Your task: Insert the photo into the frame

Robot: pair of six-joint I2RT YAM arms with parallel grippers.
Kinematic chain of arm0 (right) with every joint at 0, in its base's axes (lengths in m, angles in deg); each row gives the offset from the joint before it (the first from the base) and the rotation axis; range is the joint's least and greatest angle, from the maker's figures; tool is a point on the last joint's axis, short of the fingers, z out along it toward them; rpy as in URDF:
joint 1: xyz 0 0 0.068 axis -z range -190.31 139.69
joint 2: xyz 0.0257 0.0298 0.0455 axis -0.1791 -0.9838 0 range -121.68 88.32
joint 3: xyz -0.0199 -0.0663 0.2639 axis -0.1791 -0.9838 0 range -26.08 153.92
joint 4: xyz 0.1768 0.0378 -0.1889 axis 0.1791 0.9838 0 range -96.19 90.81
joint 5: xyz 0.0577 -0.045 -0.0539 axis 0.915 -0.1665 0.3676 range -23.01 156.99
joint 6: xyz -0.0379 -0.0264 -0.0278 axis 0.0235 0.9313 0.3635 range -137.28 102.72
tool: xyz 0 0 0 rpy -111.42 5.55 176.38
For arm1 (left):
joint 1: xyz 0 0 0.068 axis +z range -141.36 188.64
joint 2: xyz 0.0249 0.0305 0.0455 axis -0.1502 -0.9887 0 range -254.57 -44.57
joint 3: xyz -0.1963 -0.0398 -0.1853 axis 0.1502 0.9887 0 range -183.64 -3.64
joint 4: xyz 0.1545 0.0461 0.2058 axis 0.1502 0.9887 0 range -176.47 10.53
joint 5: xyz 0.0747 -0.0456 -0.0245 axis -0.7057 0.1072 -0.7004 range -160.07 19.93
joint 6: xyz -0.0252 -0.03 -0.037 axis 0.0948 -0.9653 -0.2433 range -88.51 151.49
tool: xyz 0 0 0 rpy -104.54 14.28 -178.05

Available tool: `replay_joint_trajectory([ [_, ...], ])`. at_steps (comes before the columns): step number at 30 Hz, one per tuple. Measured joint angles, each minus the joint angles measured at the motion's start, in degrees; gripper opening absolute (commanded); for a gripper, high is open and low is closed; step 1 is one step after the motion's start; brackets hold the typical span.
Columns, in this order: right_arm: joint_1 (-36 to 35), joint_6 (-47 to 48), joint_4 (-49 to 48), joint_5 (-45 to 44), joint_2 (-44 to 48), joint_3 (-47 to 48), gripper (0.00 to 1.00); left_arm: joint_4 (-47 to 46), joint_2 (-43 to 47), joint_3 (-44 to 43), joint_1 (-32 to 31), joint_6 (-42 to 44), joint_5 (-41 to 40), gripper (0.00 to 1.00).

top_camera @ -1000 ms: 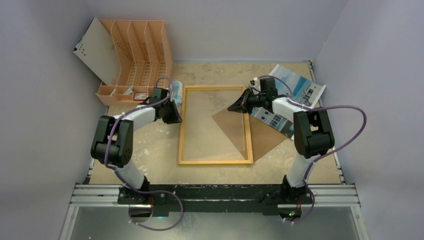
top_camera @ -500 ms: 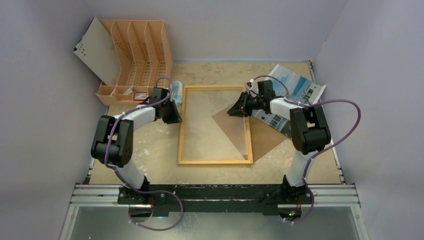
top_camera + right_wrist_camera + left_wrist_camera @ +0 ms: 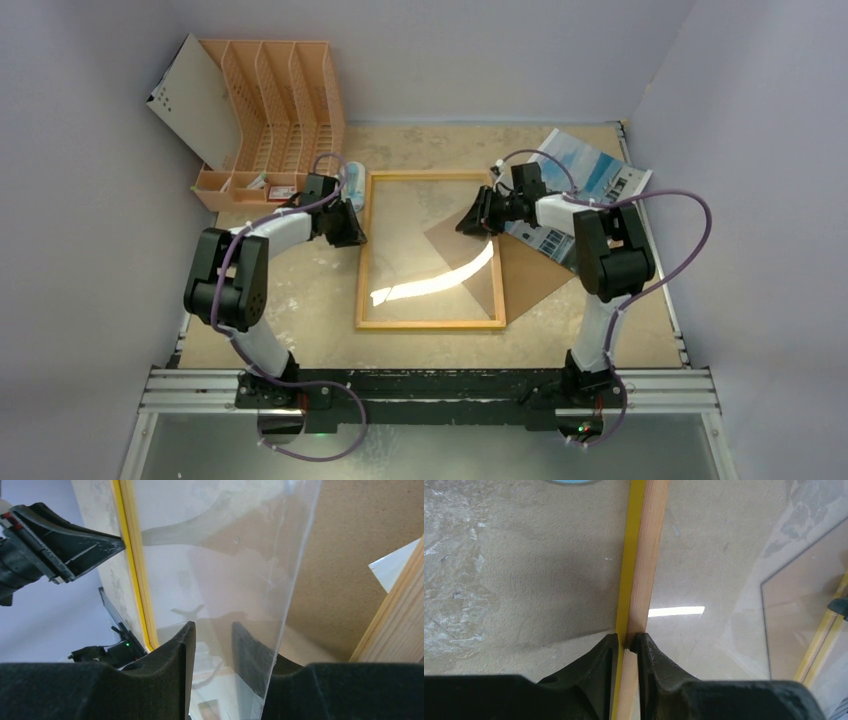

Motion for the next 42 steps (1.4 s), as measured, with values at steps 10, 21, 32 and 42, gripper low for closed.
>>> replay_joint_trajectory([
  [10,0.0,1.0,0.4,-1.0,-1.2,0.0,0.35,-1.9,-0.3,0.0,0.0,0.2,0.8,0.30],
  [21,-0.3,1.5,0.4,-1.0,-1.4,0.0,0.33,-1.2,-2.8,-1.9,-2.0,2.2,-2.1,0.26],
  [32,-0.3,1.8,1.1,-1.7,-1.6,0.1,0.35,4.7,-4.5,-6.6,-6.9,4.6,-13.0,0.16],
  [42,-0.4,2.3,5.7,-3.7,-1.2,1.9,0.55,7.3,-5.6,-8.6,-7.6,4.3,-15.9,0.14],
])
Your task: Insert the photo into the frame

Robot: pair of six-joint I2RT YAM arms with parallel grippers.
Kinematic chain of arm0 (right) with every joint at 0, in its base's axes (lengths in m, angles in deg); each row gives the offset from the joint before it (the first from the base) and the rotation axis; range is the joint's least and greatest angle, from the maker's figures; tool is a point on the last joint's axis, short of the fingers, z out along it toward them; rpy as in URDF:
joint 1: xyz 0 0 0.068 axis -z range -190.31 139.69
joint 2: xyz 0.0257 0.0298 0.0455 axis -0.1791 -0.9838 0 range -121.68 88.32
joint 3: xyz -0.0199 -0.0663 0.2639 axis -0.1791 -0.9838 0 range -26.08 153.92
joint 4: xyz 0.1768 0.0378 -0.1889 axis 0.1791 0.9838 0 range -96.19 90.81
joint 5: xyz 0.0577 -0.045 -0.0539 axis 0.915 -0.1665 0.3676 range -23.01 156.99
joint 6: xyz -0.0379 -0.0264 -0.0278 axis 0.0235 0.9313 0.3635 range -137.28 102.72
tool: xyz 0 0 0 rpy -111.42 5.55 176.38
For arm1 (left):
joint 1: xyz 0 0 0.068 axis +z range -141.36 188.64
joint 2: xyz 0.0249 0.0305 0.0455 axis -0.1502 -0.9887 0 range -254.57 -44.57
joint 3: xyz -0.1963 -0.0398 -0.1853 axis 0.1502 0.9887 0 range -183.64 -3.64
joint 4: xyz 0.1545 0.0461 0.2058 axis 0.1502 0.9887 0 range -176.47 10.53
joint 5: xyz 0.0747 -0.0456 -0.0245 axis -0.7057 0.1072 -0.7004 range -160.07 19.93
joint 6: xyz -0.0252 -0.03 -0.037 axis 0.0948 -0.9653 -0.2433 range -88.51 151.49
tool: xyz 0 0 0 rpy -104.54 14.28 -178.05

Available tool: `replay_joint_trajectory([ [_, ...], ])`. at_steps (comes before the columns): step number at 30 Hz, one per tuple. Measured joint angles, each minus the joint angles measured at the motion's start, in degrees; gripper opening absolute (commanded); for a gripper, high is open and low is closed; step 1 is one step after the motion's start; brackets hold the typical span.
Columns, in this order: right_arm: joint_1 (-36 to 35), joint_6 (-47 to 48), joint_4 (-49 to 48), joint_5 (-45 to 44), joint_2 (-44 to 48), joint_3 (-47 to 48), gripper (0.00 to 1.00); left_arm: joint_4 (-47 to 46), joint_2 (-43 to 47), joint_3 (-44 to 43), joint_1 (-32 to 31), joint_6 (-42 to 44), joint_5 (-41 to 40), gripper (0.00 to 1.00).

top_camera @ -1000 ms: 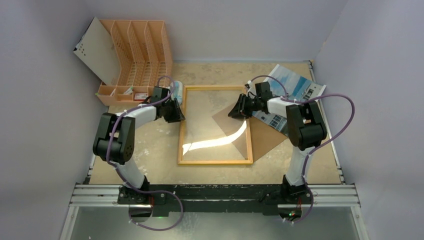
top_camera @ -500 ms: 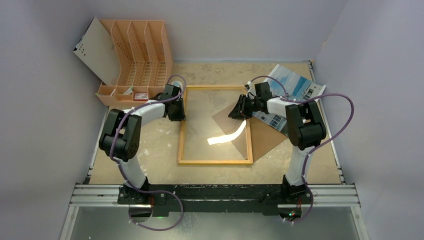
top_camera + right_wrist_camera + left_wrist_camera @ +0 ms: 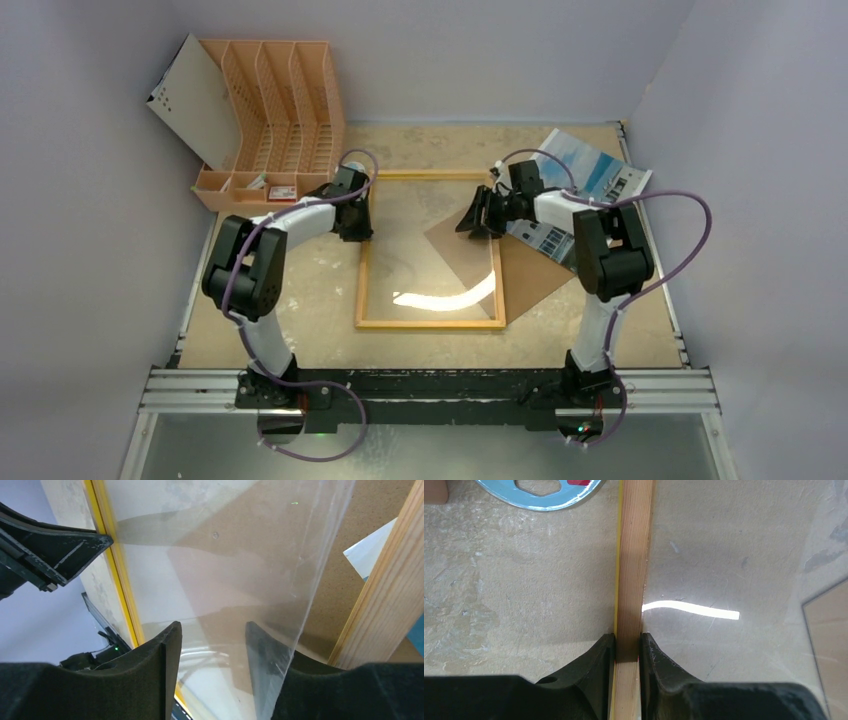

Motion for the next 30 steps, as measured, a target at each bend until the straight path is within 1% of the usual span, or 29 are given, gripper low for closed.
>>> replay_joint_trajectory([
  [5,0.2,0.0,3.9,-3.3,2.6,1.7,0.57,0.4,-0.2,-0.2,-0.2,-0.4,-0.6,0.14],
  [8,0.7,0.2,6.3,-7.1,5.8,1.8,0.56,0.4,-0.2,-0.2,-0.2,-0.4,-0.7,0.14],
  [11,1.4,0.8,8.5,-13.2,9.2,1.8,0.58,0.3,-0.2,-0.2,-0.2,-0.4,-0.5,0.15],
  [13,1.8,1.3,9.6,-19.0,11.7,1.8,0.58,0.3,-0.2,-0.2,-0.2,-0.3,-0.3,0.16],
  [17,2.3,2.5,11.1,-28.6,16.0,1.9,0.58,0.3,-0.2,-0.2,-0.2,-0.2,0.2,0.20],
  [19,2.3,2.8,11.4,-30.7,16.8,1.9,0.58,0.3,-0.2,-0.3,0.0,-0.2,0.5,0.22],
  [25,2.3,3.7,11.5,-34.2,16.9,1.7,0.58,0.8,-0.2,-0.6,0.1,-0.2,1.5,0.33],
  [30,2.3,3.7,11.8,-36.7,16.9,2.1,0.58,1.8,-0.2,-1.1,0.1,-0.2,2.9,0.47],
])
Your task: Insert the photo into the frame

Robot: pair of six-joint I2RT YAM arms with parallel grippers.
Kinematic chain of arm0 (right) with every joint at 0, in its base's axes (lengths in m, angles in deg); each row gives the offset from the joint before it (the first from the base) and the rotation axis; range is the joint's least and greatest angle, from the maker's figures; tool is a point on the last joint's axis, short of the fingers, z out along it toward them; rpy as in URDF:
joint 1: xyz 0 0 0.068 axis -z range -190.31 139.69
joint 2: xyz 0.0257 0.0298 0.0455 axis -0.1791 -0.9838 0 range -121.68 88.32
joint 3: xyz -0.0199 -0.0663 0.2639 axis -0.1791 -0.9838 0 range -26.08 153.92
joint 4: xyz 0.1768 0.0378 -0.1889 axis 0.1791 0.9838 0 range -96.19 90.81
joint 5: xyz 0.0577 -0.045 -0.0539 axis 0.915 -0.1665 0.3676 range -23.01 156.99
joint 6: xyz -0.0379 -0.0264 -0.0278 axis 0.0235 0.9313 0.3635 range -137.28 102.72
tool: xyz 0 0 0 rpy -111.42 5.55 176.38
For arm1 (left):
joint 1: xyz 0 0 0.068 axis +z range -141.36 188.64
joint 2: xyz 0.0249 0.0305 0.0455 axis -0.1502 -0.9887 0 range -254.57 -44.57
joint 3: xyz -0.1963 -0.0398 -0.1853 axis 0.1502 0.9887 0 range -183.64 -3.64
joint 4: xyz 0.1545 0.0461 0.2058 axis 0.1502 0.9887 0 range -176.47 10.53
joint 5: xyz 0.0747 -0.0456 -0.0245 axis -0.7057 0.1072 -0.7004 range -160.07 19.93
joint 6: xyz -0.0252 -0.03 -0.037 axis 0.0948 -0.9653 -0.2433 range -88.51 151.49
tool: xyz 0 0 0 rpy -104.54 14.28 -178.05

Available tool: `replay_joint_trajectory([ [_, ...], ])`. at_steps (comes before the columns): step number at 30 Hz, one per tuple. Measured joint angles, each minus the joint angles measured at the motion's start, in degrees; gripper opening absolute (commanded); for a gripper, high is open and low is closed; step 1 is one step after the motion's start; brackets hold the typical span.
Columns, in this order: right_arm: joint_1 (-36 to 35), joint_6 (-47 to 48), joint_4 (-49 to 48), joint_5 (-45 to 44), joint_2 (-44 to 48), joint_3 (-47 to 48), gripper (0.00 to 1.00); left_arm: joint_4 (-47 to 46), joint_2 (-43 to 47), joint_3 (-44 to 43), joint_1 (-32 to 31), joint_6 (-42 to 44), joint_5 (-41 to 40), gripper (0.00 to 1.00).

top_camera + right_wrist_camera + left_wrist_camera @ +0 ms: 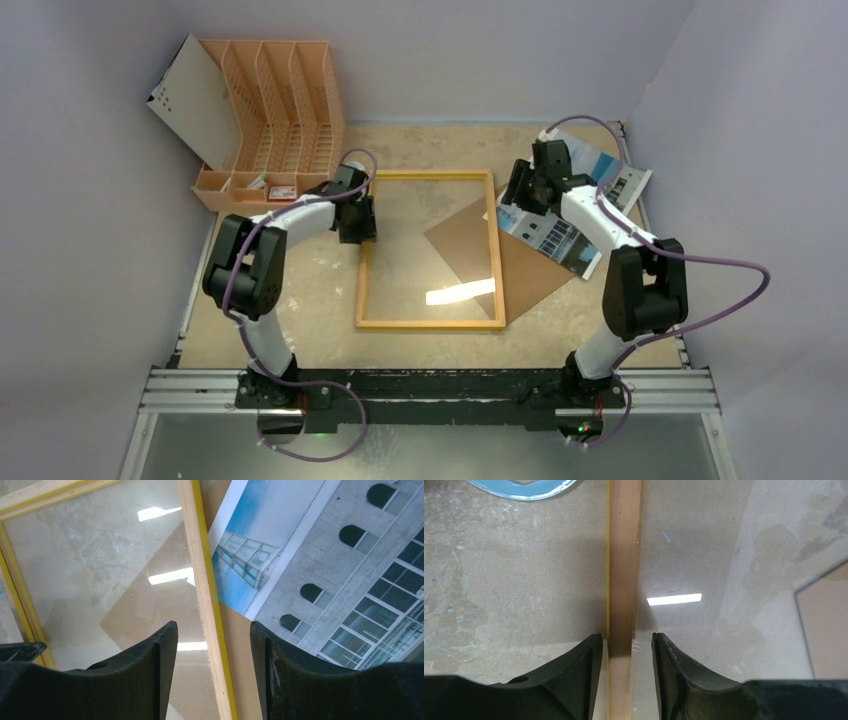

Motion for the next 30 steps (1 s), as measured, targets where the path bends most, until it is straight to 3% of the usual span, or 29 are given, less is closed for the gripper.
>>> replay_joint_trajectory([
  [6,0.9,0.2,0.4,-5.2,0.4,2.1,0.59,2.4,1.6,-1.6,0.0,0.4,2.2,0.65],
  [9,4.3,0.3,0.4,-6.7,1.8,2.0,0.62,3.0,5.2,-1.6,0.0,0.5,2.3,0.69],
  [16,15.7,-2.1,-1.5,-14.9,4.2,1.7,0.86,2.7,11.4,-1.6,0.0,0.7,2.2,0.71],
  [24,18.6,-3.7,-1.4,-20.1,-1.0,1.7,0.88,0.3,11.7,0.1,0.0,0.9,3.8,0.71],
  [30,26.4,-3.8,-6.5,-17.9,-2.7,-0.2,0.88,-1.1,11.7,0.7,0.0,0.9,7.2,0.71],
])
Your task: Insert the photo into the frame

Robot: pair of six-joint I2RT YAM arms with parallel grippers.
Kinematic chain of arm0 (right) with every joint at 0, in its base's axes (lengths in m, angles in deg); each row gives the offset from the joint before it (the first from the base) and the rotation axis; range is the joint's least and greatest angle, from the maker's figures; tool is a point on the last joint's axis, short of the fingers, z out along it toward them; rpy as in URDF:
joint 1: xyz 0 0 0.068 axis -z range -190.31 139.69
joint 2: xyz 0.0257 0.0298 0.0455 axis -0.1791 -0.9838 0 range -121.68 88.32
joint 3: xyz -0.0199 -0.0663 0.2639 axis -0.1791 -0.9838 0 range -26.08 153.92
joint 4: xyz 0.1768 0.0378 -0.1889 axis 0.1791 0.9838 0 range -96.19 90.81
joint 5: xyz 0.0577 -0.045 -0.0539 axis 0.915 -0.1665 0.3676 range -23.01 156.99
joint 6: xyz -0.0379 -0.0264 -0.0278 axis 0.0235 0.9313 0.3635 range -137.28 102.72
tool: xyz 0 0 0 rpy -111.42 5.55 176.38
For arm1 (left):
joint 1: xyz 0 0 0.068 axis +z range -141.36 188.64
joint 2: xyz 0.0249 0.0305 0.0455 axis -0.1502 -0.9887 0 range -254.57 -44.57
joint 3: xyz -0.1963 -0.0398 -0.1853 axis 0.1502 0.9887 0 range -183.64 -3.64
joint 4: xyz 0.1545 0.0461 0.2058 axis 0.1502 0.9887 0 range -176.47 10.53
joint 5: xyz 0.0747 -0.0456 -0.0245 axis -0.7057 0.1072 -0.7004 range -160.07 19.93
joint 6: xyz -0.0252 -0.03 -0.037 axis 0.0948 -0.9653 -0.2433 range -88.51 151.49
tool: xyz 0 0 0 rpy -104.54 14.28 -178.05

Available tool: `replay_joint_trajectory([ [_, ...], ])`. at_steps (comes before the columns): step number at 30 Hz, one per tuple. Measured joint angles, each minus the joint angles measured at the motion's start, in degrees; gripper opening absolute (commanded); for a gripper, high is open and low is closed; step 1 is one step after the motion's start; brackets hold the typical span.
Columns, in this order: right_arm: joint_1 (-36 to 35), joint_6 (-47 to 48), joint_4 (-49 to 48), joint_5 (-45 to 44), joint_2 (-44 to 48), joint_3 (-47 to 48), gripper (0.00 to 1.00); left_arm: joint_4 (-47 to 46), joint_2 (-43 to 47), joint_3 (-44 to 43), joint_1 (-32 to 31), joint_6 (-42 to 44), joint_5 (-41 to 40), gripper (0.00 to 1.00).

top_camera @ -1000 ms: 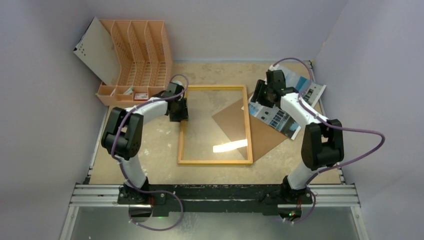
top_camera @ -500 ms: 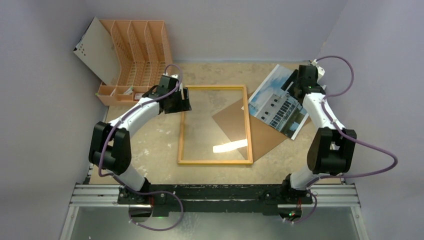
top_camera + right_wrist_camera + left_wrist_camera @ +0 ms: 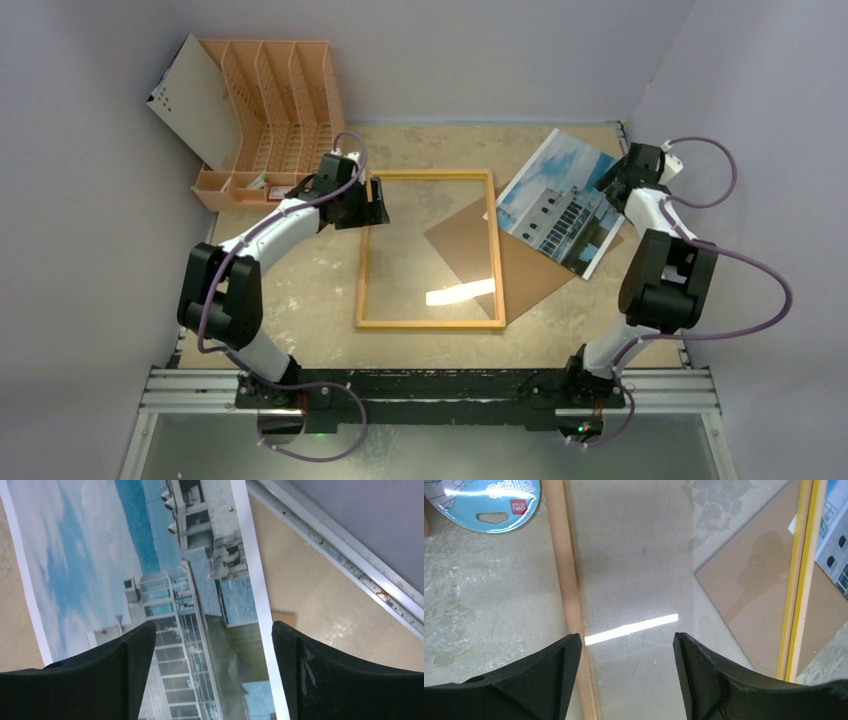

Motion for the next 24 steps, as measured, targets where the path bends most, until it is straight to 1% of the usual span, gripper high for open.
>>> replay_joint_trajectory([
  [3,1.4,-0.2,-1.9,0.5,-1.7,0.0,0.88,-0.4,-0.1,0.0,0.0,0.0,1.2,0.71],
  [8,2.4,-0.2,-3.1,1.0,-8.4,2.8,0.88,-0.8,-0.2,0.1,0.0,0.1,2.3,0.71],
  [13,3.6,0.7,-3.8,1.9,-12.8,3.0,0.88,-1.5,-0.5,0.8,0.0,0.1,3.3,0.71],
  [20,4.5,3.1,-6.0,2.6,-14.0,2.8,0.86,-1.4,-1.1,0.9,0.0,0.2,4.1,0.71],
  [24,5.3,4.6,-8.1,7.2,-14.7,2.5,0.86,-1.4,-1.1,0.9,0.0,0.3,4.1,0.71],
])
